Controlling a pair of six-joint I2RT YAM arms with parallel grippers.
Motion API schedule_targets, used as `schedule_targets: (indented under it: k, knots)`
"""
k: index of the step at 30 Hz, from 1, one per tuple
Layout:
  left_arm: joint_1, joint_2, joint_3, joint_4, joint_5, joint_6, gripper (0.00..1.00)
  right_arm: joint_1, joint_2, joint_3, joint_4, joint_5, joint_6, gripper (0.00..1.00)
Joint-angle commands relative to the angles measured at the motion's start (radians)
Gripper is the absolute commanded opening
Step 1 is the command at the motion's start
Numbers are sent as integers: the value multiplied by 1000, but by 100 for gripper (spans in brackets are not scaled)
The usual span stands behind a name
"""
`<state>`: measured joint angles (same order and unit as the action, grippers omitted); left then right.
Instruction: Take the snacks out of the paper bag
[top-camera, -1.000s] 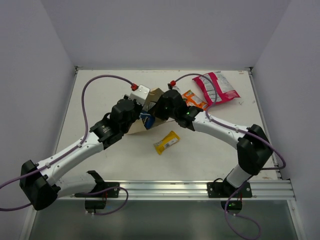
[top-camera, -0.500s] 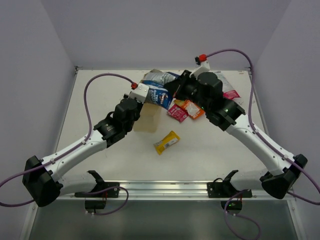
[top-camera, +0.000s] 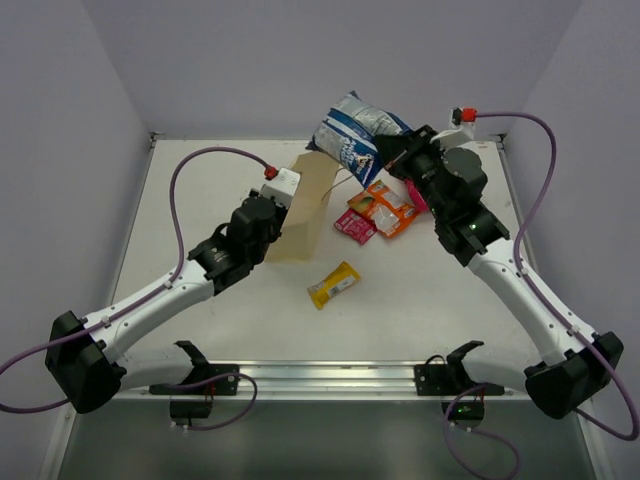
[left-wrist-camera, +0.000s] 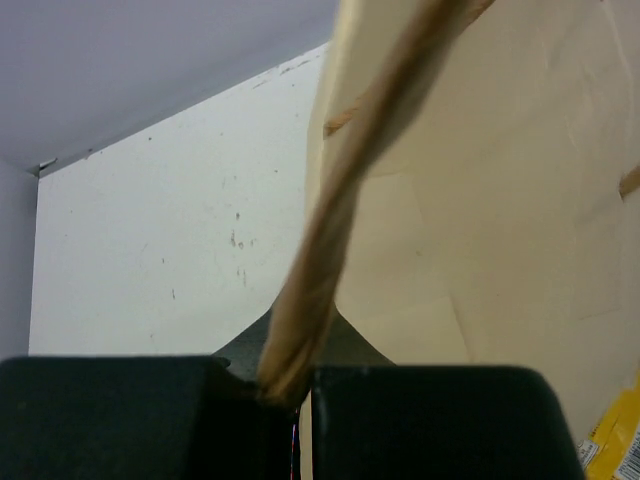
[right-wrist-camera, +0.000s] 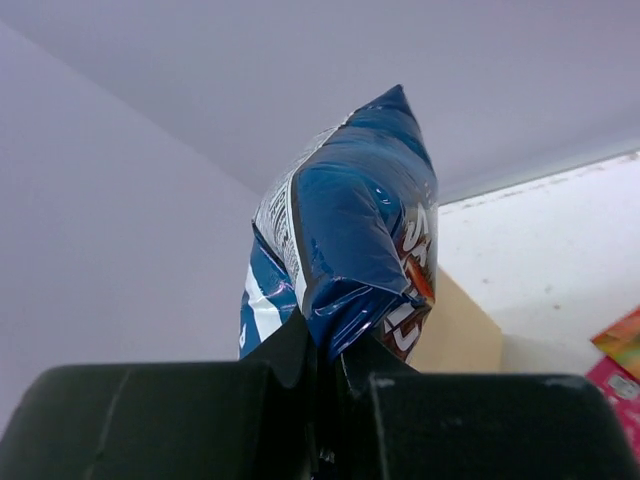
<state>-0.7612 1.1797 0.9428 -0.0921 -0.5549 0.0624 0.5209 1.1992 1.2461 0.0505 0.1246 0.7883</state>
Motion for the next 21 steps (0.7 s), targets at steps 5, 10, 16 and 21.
schedule_targets:
  k: [5, 10, 16, 21]
  knots:
    - [36, -20, 10, -24, 6, -49, 0, -327, -225, -209, -87, 12, 100, 0]
    - [66, -18, 1, -26, 12, -85, 0, -500, -357, -371, -201, -14, 91, 0]
    - [138, -19, 10, -38, 52, -108, 0, -663, -477, -560, -244, 35, 189, 0]
    - [154, -17, 16, -37, 52, -107, 0, -717, -440, -680, -170, -2, 258, 0]
